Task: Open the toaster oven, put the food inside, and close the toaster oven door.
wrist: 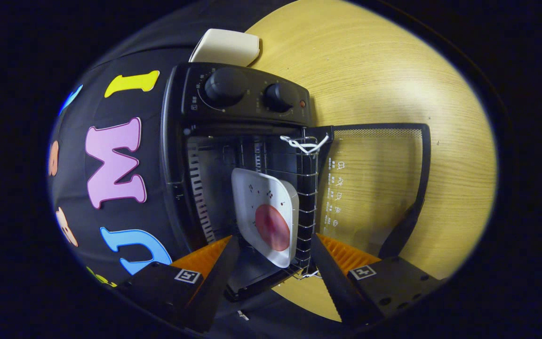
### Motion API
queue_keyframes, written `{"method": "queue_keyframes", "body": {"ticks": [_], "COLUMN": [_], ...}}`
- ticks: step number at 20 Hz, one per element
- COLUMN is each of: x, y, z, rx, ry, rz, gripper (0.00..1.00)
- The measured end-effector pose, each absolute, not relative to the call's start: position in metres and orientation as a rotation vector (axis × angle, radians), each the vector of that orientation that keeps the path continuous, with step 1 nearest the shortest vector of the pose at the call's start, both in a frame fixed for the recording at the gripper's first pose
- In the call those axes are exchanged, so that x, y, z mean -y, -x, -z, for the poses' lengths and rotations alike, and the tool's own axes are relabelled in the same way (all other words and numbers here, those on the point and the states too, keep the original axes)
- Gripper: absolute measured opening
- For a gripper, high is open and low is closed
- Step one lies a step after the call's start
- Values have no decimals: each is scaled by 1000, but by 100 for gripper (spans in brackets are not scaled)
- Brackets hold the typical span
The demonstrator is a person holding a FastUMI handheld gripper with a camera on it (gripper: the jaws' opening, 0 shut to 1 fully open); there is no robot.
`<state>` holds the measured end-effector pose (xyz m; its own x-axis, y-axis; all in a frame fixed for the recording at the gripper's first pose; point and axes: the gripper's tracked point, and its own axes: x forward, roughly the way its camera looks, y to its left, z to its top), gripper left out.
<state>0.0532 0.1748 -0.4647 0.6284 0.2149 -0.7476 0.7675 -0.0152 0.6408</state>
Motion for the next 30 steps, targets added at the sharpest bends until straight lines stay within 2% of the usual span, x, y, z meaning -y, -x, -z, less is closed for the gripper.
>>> {"method": "queue_keyframes", "body": {"ticks": [4,7,13,23,30], "x": [-169,-187,-186,-195,-194], "y": [-33,-24,16,89,105], "z": [452,427,406,470,527], "rx": [-933,-993,-1010,-1124,-1229], "ry": [-1419,-1367,-806,-293,-108], "rz": [404,219,-65,-186,-142], "gripper": [99,98,98,99,99]}}
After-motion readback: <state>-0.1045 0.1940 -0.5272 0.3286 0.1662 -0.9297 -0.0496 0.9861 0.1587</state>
